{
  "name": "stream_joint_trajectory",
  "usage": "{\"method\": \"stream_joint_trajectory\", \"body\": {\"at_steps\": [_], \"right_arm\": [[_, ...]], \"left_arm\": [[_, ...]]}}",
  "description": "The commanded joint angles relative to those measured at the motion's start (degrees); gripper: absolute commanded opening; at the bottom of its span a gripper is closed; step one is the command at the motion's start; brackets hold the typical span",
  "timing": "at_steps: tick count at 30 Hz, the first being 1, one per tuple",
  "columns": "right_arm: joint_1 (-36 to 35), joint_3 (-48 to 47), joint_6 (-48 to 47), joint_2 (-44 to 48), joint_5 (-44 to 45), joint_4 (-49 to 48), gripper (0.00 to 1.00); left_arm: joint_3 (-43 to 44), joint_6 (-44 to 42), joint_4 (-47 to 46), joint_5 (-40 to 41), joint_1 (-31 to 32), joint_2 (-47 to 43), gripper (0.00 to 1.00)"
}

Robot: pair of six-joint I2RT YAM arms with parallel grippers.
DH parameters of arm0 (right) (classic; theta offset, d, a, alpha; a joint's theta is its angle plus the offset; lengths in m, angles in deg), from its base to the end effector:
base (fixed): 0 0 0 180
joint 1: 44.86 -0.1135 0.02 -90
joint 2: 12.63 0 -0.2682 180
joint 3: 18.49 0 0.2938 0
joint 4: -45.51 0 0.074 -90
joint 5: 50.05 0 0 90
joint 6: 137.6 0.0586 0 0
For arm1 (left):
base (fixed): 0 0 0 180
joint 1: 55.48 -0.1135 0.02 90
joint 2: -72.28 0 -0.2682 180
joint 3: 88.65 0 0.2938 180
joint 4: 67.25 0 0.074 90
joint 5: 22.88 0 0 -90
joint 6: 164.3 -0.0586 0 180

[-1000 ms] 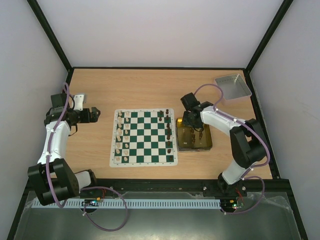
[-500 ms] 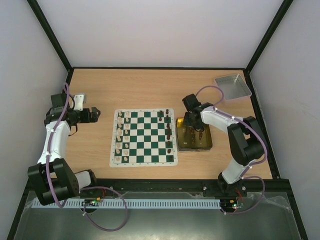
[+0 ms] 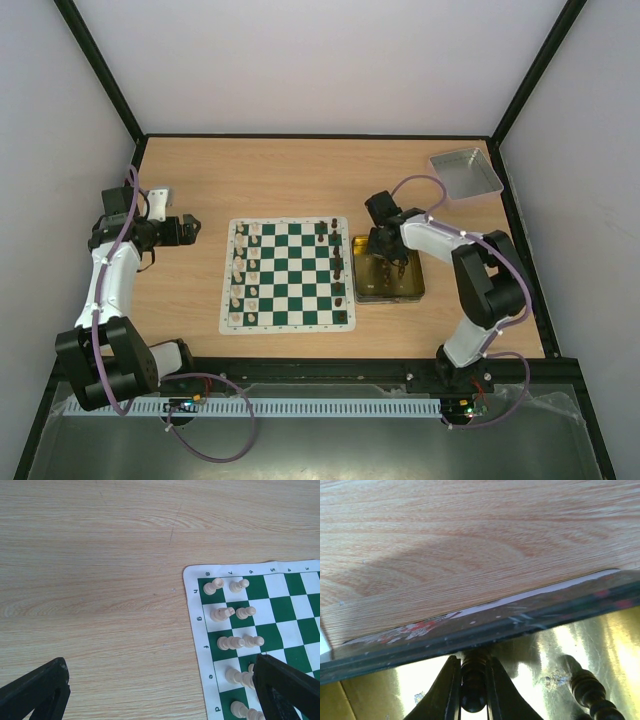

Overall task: Set up the chess pieces on the board
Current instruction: Pick up the chess piece from the storage box.

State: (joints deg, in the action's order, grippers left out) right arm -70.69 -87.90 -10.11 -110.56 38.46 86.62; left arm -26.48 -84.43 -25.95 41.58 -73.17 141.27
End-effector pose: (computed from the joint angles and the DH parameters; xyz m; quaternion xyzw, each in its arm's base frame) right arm 0.3245 0.1588 0.1146 0.0977 0.9793 0.1037 0.1438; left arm 0.2937 0.0672 0.2345 0.0188 0.9141 -0.1166 0.3880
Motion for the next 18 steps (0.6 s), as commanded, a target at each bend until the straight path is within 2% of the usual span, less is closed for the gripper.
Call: {"method": "stream_joint_trajectory", "body": {"at_steps": [1,9,18], "right_arm": [[0.3,0.0,-0.3,3.8,1.7,2.4,0.08],[-3.3,-6.9,-0.8,8.1,3.8,9.2,0.07],[-13.0,-26.1,-0.6,-2.9,4.2,15.4,0.07]], "left_arm": [[0.1,-0.7,1.1,-1.2,-0.3,0.2,0.99],[0.1,-0.7,1.0,-1.4,-0.3,0.1,0.99],[0.1,-0.7,1.1,-1.2,-0.3,-0.2,0.99]]}}
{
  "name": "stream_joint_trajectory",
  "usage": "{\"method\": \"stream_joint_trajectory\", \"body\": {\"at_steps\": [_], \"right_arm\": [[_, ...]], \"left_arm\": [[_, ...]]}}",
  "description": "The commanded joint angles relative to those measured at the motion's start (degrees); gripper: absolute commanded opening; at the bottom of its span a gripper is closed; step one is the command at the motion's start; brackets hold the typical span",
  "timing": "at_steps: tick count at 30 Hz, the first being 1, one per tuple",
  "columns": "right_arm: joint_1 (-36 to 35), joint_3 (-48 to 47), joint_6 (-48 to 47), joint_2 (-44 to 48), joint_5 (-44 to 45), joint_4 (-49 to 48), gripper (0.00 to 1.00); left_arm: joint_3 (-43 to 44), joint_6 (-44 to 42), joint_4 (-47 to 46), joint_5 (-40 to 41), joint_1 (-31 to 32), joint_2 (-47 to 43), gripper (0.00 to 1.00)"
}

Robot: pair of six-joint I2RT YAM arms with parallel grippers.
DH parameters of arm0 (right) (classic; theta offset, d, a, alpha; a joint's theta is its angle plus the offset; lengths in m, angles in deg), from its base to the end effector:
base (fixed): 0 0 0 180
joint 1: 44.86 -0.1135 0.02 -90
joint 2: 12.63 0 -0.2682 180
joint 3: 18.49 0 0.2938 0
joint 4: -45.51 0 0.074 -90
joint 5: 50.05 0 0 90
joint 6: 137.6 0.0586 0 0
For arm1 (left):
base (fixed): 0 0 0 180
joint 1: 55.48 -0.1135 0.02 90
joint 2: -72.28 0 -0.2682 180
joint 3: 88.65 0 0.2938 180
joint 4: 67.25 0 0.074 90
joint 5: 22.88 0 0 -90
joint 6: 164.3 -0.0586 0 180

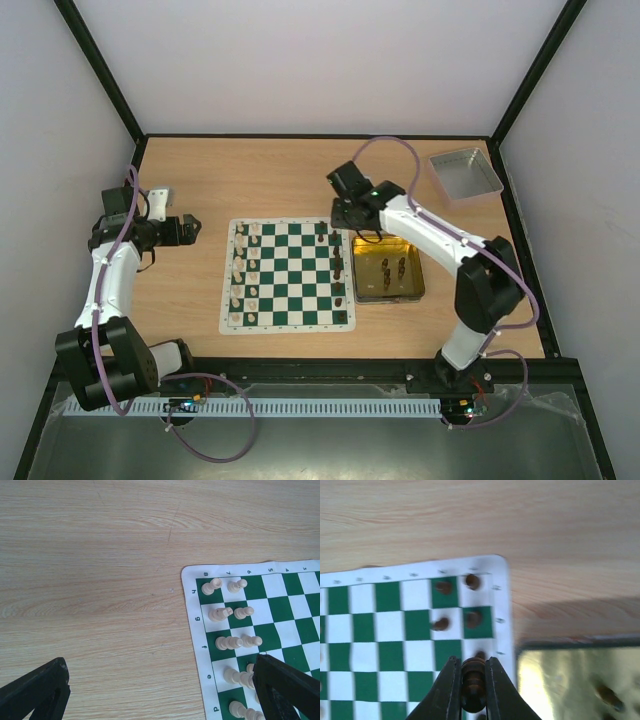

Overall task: Set up the chess pieces on the board
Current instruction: Pick up the chess piece from the storage box, then place the chess piece on the chessboard.

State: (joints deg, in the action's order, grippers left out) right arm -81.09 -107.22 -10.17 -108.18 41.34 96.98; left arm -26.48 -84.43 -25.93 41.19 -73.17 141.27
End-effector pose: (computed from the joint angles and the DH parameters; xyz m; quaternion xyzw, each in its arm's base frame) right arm 0.3294 0.2396 0.2328 0.0134 0.9618 0.1544 0.2257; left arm 0.2937 0.0668 0.2346 0.0200 0.9135 -0.1197 0.3883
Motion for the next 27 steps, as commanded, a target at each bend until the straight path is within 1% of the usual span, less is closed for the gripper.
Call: {"method": "stream_joint_trajectory", "body": {"at_steps": [1,4,7,19,27], "right_arm": [[-3.3,-8.7,-0.7,-6.8,1.2,5.6,0.07],[-5.1,-13.2,-0.7,-11.2,1.3,7.0,0.07],[-6.3,-15.3,-1.9,-14.3,1.2,7.6,0.07],[-6.6,-13.9,-3.3,-18.9,-1.1,5.3,0.07],[-6.7,-11.4,-3.7,-21.1,-2.1,4.0,0.07]], "left_arm": [[0.1,-0.7,1.0,-0.7,-0.3,-0.2,0.99],[0.1,-0.7,1.1,-0.7,-0.3,-0.1,0.99],[0.0,-0.8,1.1,-0.9,-0.3,0.0,0.99],[0.1,-0.9,1.1,-1.3,-0.3,0.3,0.99],[0.1,-0.9,1.1,-1.2,-0.3,0.3,0.99]]}}
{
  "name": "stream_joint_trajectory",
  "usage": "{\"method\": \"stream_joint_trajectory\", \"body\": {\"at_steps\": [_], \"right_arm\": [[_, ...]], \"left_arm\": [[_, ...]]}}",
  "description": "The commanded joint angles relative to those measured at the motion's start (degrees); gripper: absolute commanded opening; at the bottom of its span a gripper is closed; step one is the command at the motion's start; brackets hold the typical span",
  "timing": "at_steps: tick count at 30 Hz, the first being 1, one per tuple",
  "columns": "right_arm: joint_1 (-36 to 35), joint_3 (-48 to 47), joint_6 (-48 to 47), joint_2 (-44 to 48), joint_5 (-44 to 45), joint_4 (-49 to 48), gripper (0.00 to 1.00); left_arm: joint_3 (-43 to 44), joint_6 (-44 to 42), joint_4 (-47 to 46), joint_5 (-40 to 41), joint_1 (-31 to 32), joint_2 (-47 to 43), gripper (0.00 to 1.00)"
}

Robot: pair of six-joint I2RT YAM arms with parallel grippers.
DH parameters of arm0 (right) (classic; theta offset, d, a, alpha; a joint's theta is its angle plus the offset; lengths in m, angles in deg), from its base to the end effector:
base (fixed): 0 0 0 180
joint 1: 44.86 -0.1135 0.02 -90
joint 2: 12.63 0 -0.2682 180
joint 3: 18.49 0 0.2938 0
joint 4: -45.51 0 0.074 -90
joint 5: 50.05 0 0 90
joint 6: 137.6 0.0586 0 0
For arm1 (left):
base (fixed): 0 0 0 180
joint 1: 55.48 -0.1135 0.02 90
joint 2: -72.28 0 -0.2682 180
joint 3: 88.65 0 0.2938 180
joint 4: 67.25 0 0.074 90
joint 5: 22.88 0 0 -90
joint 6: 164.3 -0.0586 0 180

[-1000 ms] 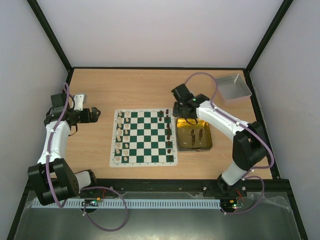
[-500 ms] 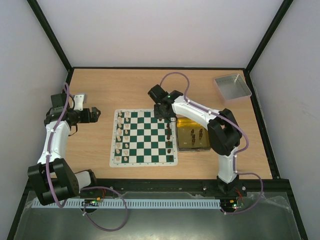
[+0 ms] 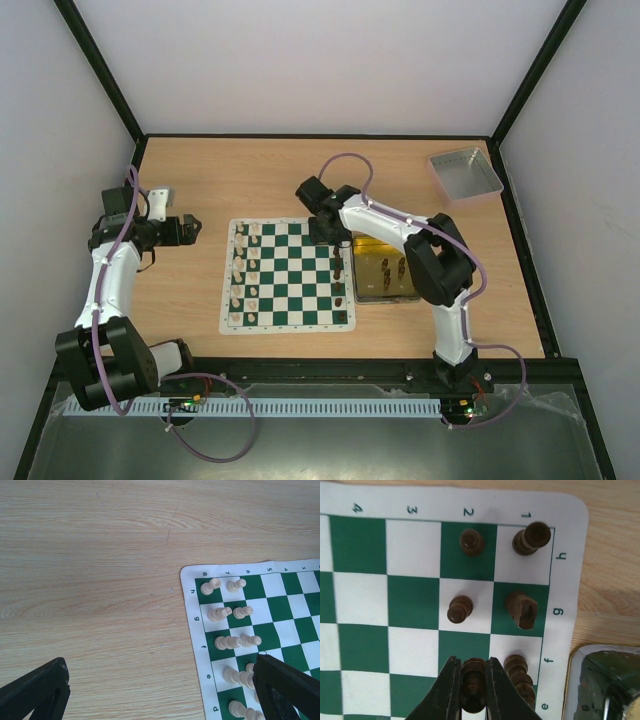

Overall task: Set up the chess pieces on the board
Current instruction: Place the chess piece on the chessboard.

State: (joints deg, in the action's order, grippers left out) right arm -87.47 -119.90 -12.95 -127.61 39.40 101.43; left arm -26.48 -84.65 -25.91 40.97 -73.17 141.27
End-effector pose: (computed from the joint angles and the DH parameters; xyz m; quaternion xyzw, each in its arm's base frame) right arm 0.3421 0.3154 0.1635 -0.0692 0.9816 0.1148 0.1361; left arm 0.2937 0.0666 0.2347 0.0224 0.9132 -0.1208 0.3886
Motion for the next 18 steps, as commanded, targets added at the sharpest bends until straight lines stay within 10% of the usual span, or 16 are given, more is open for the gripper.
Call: {"method": "stream_joint_trajectory", "body": {"at_steps": [1,18], "right_arm": [[-0.4,1.5,-0.9,-1.8,-0.2,-0.7,0.08],[-0.6,2.3,-0.6,-4.6,-1.5,-3.5,0.08]], "left_arm": [[0.1,-0.7,1.0,-1.0,-0.3,0.4,0.99],[0.1,-0.5,0.9,-0.7,-0.3,0.4,0.99]]}}
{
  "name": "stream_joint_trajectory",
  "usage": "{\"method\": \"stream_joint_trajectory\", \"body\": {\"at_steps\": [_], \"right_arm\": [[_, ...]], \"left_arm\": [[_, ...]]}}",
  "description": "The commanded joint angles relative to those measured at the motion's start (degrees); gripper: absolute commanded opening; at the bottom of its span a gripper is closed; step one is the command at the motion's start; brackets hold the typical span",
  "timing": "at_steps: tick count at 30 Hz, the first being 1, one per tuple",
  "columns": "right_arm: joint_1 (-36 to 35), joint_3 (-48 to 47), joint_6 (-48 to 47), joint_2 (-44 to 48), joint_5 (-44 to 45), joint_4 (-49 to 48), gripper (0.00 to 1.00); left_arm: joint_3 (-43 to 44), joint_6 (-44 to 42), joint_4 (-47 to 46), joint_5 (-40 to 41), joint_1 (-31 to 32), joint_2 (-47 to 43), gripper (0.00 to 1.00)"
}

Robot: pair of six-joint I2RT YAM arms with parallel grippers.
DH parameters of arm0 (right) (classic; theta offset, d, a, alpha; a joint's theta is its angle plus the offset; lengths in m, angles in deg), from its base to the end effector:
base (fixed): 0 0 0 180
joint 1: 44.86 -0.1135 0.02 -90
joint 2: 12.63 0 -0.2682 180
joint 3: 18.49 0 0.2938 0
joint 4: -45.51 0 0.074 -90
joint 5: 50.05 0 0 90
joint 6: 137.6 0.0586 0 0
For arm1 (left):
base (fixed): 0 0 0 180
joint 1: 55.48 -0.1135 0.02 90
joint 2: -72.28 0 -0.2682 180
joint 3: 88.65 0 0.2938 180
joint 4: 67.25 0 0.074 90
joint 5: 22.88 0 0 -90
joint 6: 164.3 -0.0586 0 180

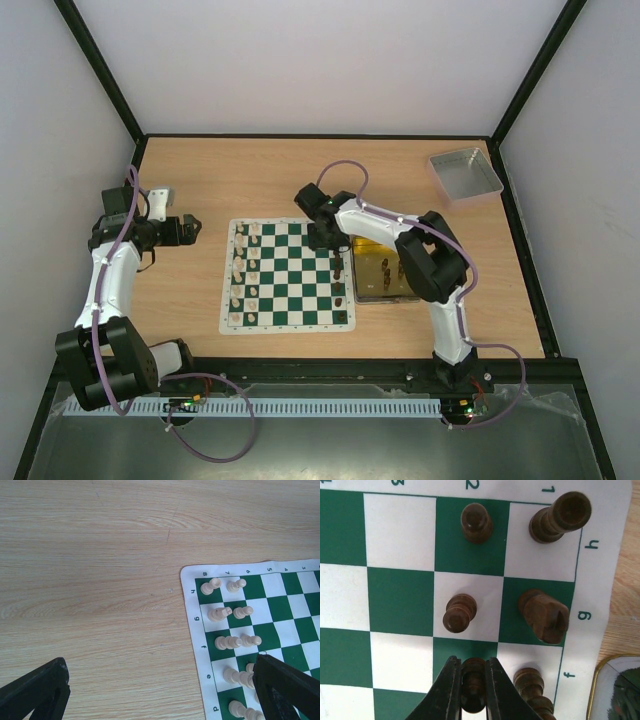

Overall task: Set up the chess pieces on the board
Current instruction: Place the chess piece on the chessboard.

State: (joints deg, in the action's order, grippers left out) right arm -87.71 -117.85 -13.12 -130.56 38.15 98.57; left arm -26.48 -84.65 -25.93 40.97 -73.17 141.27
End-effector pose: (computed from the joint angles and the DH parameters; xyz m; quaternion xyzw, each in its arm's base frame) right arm 0.3403 0.3182 0.1311 -0.0745 0.9842 0.1118 0.1149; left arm 0.2937 0.0666 0.2347 0.0224 0.9131 -0.1207 0.3888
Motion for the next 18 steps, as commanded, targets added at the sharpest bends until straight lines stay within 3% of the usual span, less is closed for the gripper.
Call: {"method": "stream_joint_trajectory", "body": {"at_steps": [1,14,18], "right_arm": [[-0.4,0.2,-0.5,-1.7,-0.2,-0.7,0.08],[-0.7,0.0,-0.6,-2.6,-0.9,-1.0,0.08],[-0.9,0.1,-0.6,-2.4,-0.8,-0.8,0.14]], "left_arm": [[0.1,-0.5,1.0,-0.7,-0.3,0.5,0.99],[0.1,-0.5,0.9,-0.7,-0.3,0.5,0.99],[0.1,-0.5,0.9,-0.7,-0.3,0.5,0.99]]}}
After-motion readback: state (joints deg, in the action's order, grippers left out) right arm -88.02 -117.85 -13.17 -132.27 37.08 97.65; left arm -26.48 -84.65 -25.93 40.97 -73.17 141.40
